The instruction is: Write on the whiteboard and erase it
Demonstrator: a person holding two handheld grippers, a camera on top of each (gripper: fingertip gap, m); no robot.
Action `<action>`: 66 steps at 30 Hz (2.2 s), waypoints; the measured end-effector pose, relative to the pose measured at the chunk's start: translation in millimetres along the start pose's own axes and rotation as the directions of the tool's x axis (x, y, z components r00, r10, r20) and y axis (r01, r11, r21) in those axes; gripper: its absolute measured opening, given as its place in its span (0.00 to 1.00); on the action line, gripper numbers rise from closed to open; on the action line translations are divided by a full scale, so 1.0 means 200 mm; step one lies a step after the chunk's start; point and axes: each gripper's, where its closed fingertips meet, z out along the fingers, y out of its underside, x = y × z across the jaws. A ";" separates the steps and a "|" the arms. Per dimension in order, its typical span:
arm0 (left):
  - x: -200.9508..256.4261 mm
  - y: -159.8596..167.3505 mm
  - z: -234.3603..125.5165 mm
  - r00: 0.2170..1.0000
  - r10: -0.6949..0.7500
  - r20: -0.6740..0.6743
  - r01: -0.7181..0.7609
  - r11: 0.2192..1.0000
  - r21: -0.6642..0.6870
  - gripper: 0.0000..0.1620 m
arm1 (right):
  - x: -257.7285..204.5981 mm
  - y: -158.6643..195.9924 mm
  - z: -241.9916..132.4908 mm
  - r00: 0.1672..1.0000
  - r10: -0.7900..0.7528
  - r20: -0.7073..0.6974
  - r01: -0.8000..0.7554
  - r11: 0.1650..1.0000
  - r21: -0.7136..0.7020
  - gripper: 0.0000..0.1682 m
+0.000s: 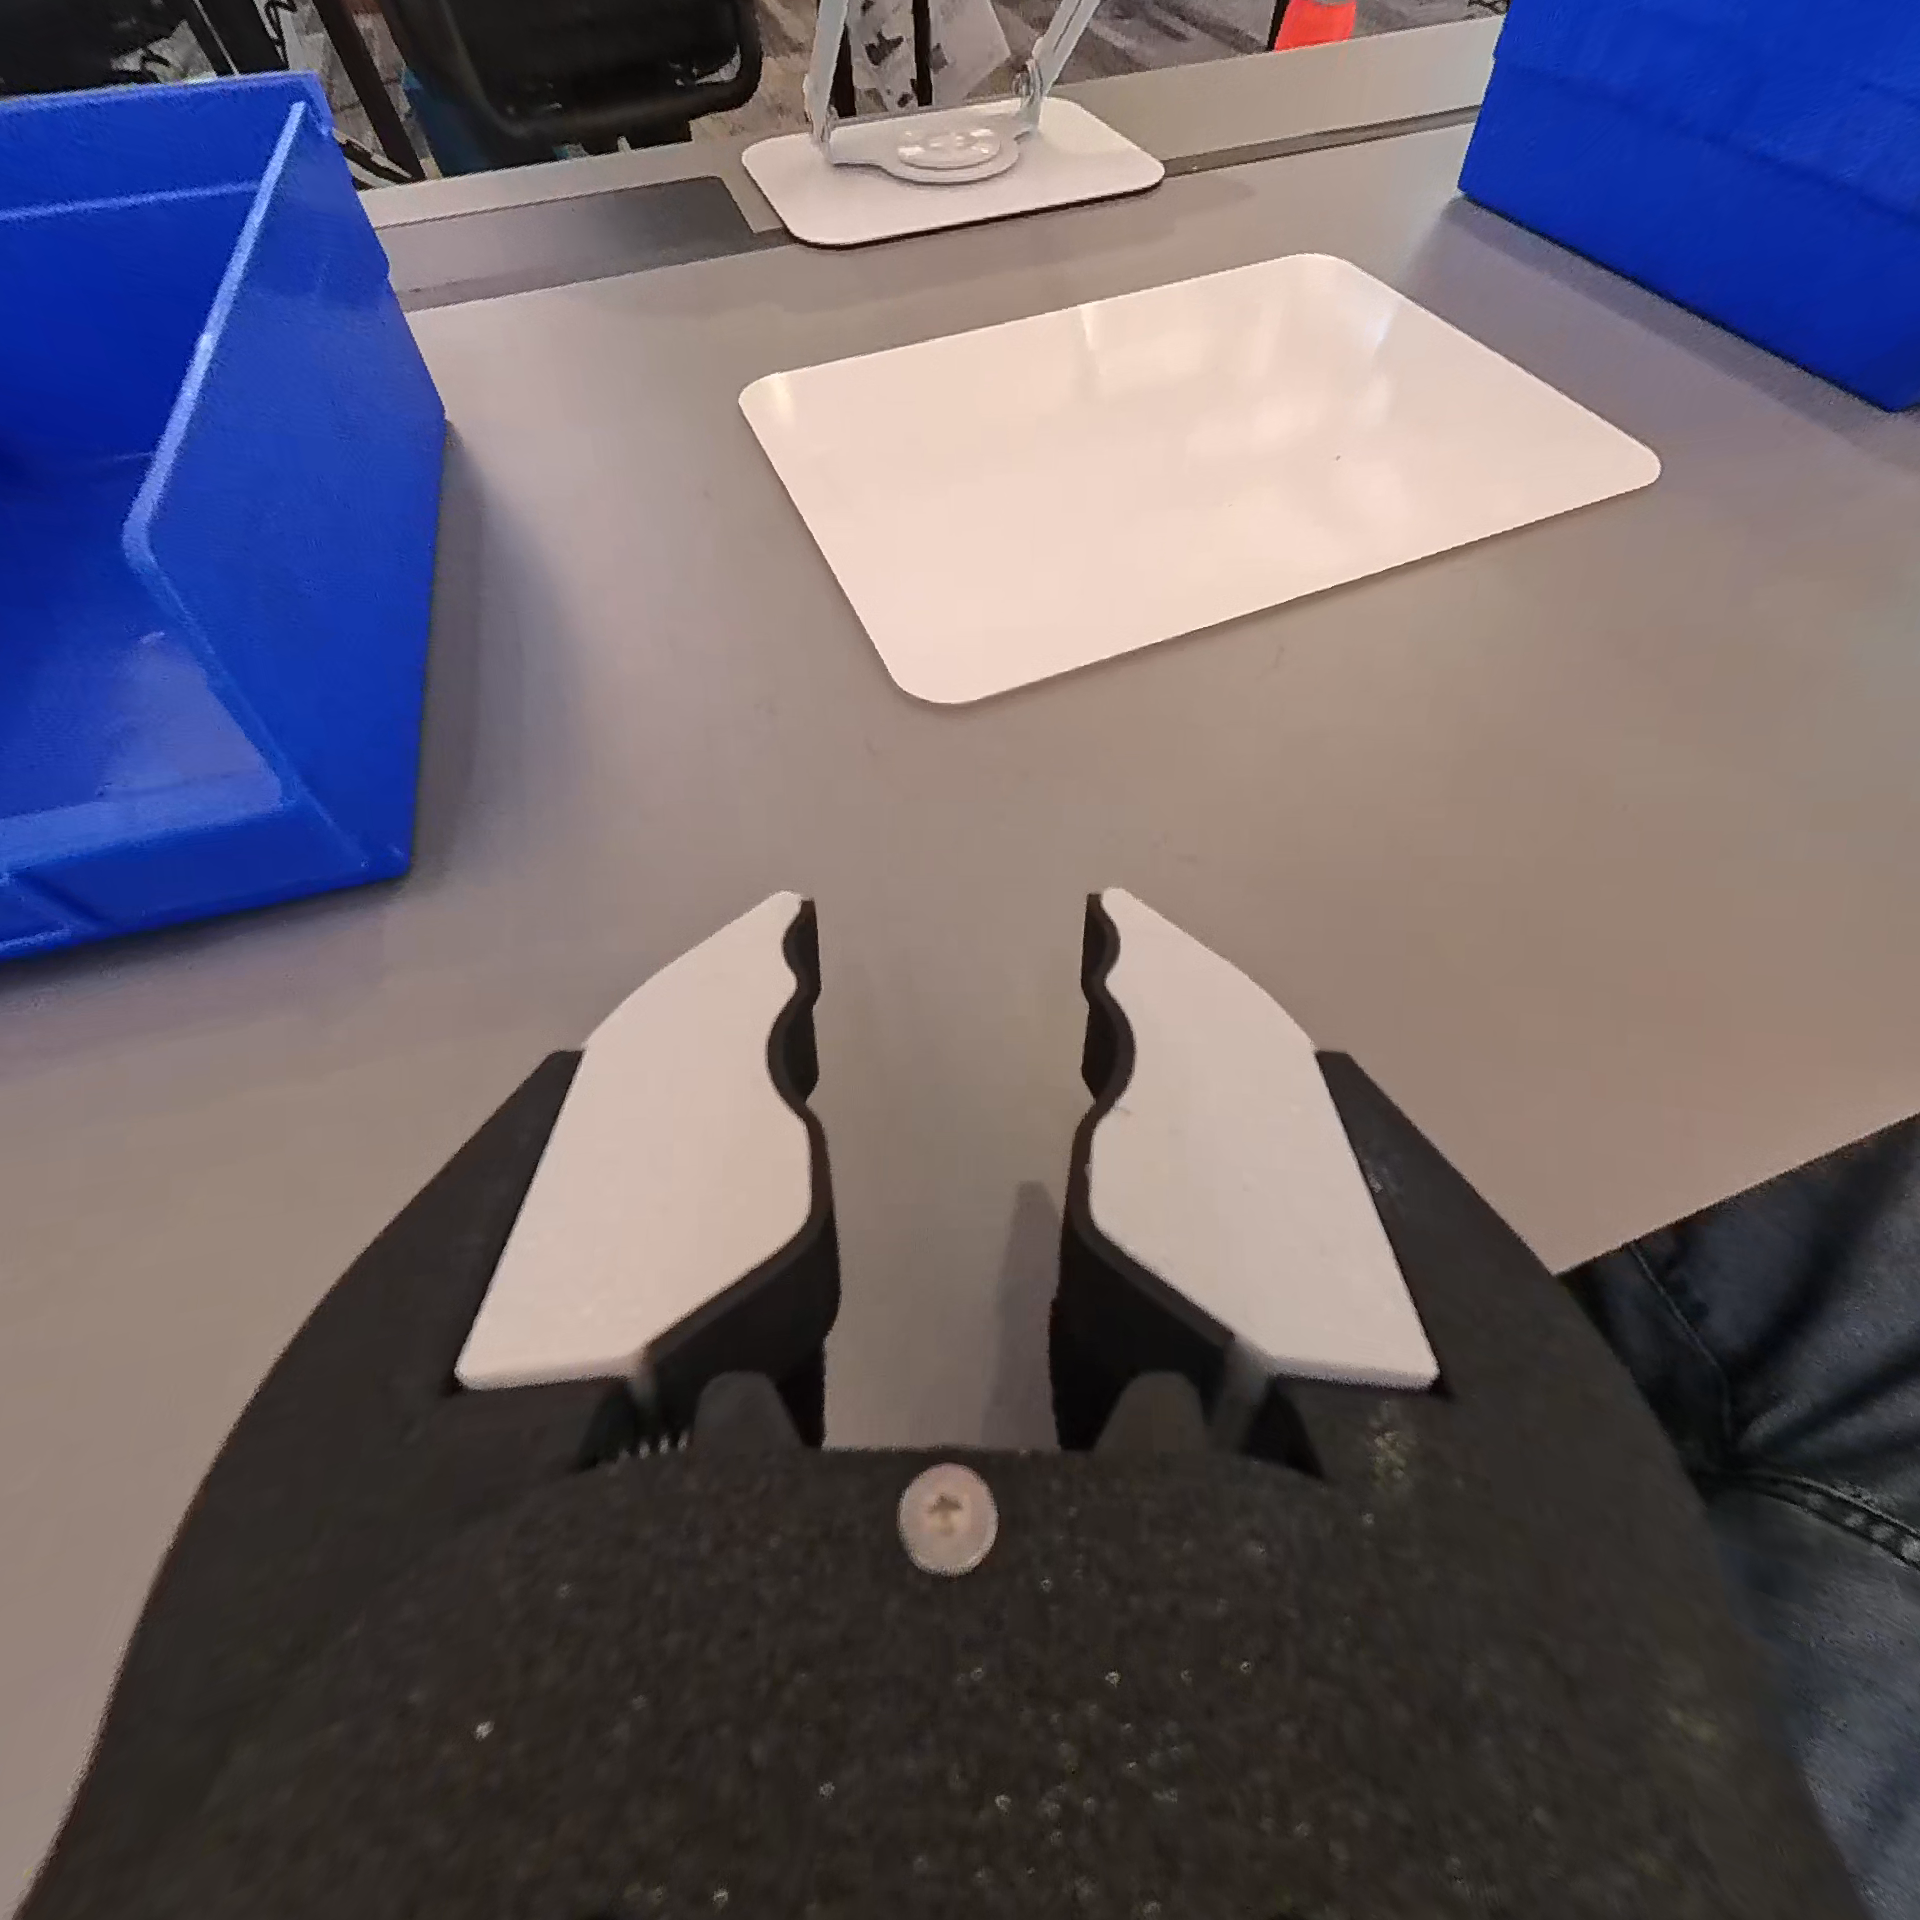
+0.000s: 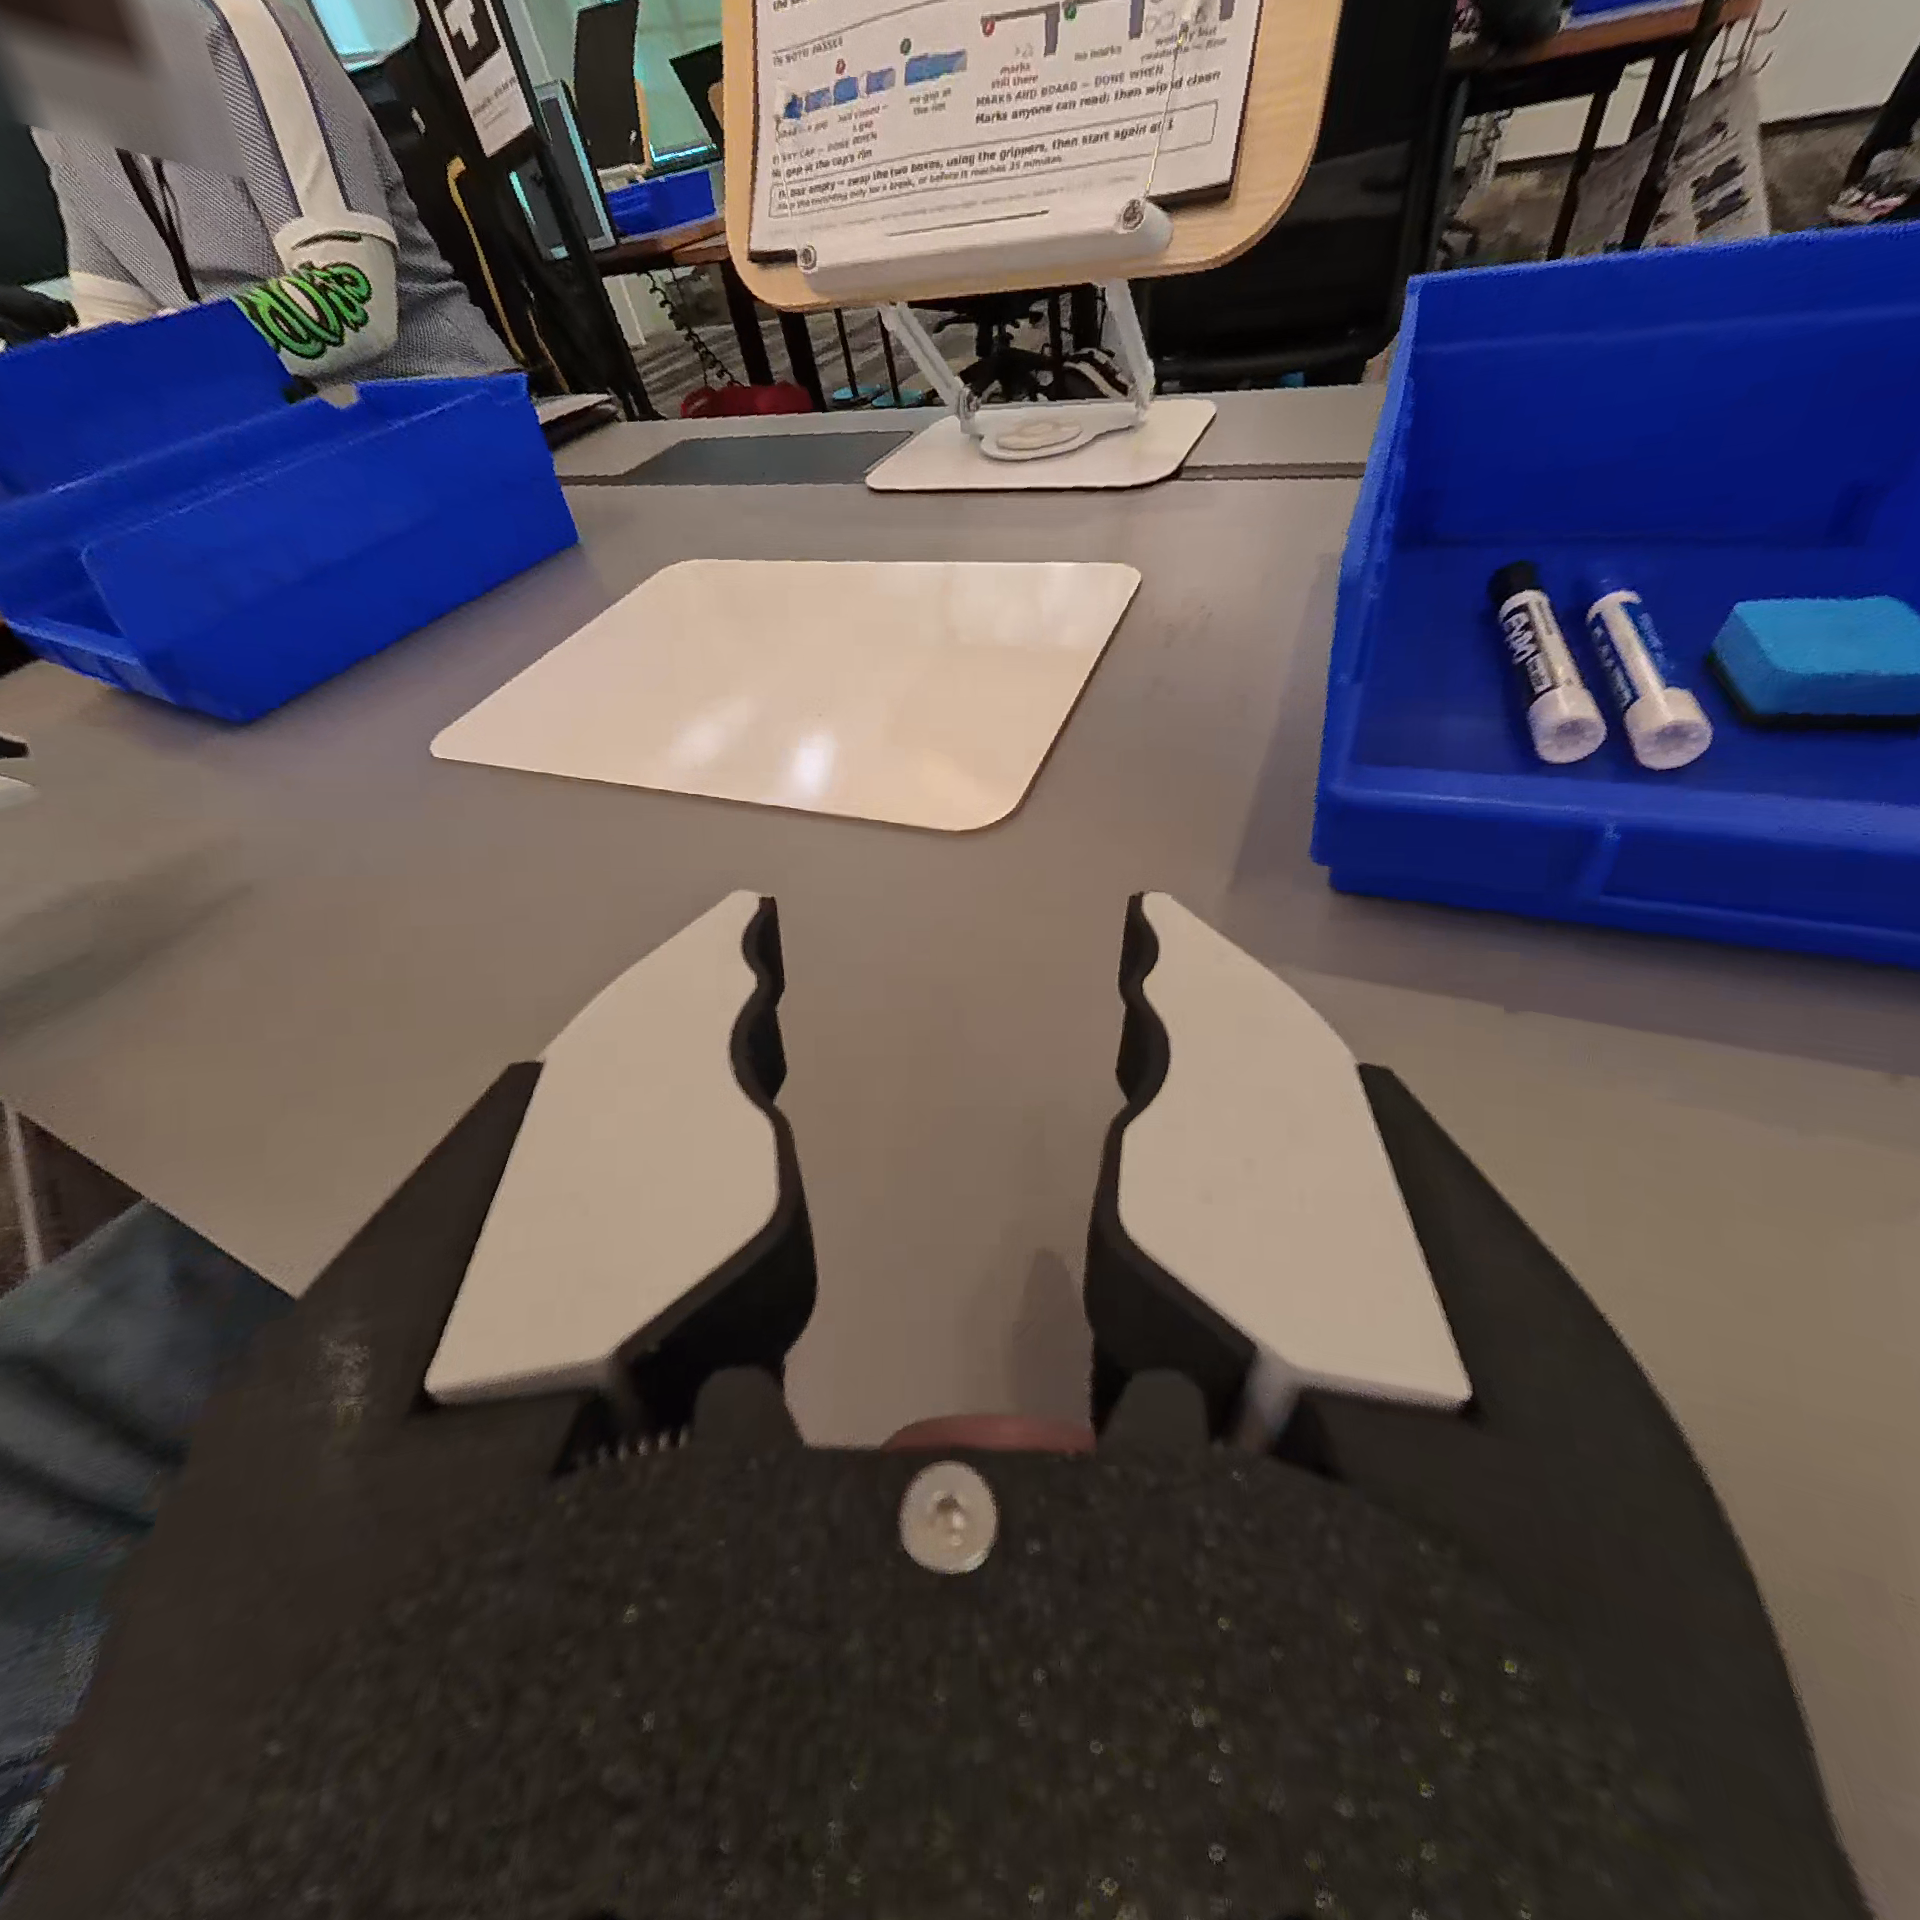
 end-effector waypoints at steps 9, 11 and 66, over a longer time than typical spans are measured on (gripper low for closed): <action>0.04 0.03 0.00 0.999 0.019 -0.030 -0.019 1.000 -0.021 0.28 | -0.01 0.00 0.02 0.999 -0.039 -0.008 0.039 0.999 -0.007 0.36; 0.04 0.03 0.00 0.999 0.040 -0.015 -0.040 0.999 -0.020 0.28 | -0.01 0.00 0.02 0.997 -0.077 -0.023 0.077 0.997 -0.010 0.36; 1.80 -0.56 1.02 0.907 0.005 -0.421 -0.083 0.983 -0.167 0.57 | 0.53 -0.05 -0.28 0.956 0.079 -0.282 -0.068 0.997 0.047 0.36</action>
